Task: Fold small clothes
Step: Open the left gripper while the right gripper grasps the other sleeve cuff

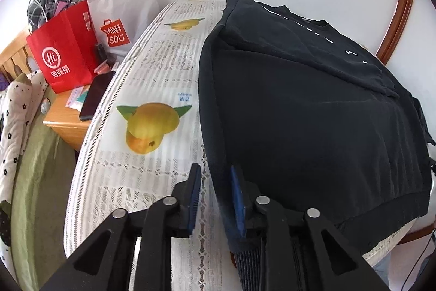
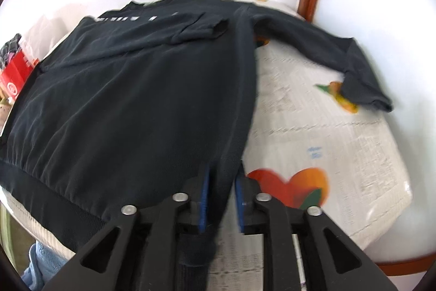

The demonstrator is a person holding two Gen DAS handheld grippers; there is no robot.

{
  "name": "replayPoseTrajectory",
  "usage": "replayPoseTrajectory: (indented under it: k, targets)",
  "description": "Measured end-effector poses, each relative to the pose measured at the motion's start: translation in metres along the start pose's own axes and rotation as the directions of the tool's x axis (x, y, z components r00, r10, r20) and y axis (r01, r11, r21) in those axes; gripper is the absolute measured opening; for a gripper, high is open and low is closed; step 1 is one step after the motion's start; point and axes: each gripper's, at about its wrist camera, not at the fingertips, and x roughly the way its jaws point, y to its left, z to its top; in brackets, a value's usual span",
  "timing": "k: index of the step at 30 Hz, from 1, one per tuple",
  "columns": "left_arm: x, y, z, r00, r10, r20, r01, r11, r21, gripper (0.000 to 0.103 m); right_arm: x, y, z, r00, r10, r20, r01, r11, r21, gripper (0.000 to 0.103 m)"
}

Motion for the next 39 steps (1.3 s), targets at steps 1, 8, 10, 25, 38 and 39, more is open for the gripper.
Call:
replayPoseTrajectory:
  k: [1,8,10,25,38,39]
  targets:
    - [-0.001,-0.002,0.003,1.000,0.010,0.014,-0.010,1.000,0.007,0.029,-0.004,-0.005,0.003,0.999,-0.028,0.023,0.027,0.999,0.017,0.047]
    - [0.010,-0.021,0.039,0.997,0.012,0.072,-0.015,0.999,0.042,0.032,-0.004,-0.070,0.040,0.970,-0.214,0.113,0.192,0.965,0.179,0.053]
    - [0.017,-0.030,0.049,0.996,0.015,0.089,-0.021,0.998,0.063,0.032,0.003,-0.090,0.048,0.955,-0.275,0.110,0.246,0.944,0.222,0.053]
    - [0.072,-0.054,0.069,0.999,0.015,0.043,-0.019,0.995,0.098,0.049,0.066,-0.145,0.079,0.972,-0.235,0.011,0.220,0.926,0.305,0.055]
    - [0.075,-0.052,0.069,0.998,0.027,0.054,-0.032,0.996,0.085,0.059,0.088,-0.156,0.081,0.962,-0.272,-0.002,0.258,0.910,0.326,0.014]
    - [0.075,-0.052,0.069,0.998,0.027,0.054,-0.032,0.996,0.085,0.059,0.087,-0.157,0.081,0.963,-0.269,0.001,0.254,0.909,0.330,0.009]
